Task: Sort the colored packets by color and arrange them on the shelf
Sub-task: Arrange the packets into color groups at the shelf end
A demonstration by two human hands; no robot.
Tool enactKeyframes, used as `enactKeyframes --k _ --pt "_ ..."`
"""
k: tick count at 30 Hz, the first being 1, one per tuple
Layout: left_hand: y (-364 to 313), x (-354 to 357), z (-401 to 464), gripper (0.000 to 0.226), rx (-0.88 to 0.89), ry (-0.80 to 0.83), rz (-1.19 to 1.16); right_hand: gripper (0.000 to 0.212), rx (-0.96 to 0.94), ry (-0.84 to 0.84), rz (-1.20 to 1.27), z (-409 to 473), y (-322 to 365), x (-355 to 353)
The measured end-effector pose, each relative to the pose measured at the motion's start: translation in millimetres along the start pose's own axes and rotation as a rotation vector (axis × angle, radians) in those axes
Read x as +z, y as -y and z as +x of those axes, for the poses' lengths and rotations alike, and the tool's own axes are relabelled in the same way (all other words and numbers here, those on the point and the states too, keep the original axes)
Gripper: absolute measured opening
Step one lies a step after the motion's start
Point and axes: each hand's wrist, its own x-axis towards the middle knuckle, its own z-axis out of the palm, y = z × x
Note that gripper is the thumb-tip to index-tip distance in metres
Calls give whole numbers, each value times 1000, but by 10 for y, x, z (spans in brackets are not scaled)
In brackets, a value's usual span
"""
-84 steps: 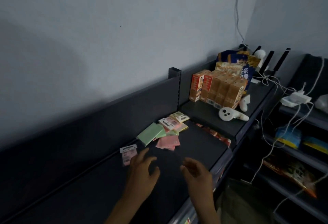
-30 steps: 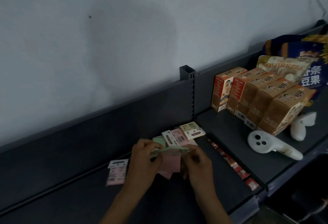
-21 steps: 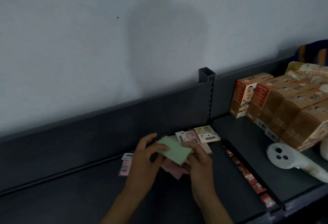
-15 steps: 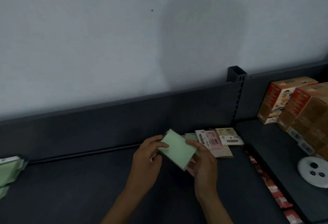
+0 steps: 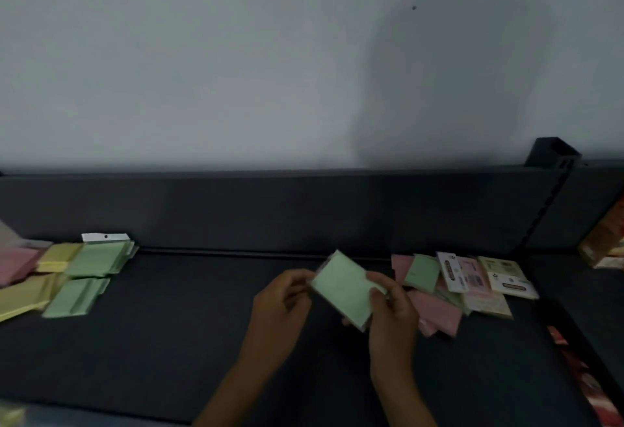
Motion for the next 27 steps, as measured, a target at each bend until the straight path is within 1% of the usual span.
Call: enactKeyframes --k 6,8,13,16,20,27 --pt "111 -394 -88 22 14 -66 14 29 -39 -9 -81 -319 -23 315" --pt "168 -565 -111 24 28 -95 26 29 -38 5 -92 -456 -55 438" --pt "352 -1042 -284 24 -17 -117 43 28 -62 22 -154 -804 -216 784" --pt "478 -1410 -423 25 -56 -106 55 28 -61 42 -180 -1052 -367 1051" --pt "704 -1975 -627 24 -93 -133 88 29 -79 95 -219 -1427 -590 1472" --pt "1025 -2918 -984 28 -39 -183 252 28 -72 201 -216 -2084 -890 2188"
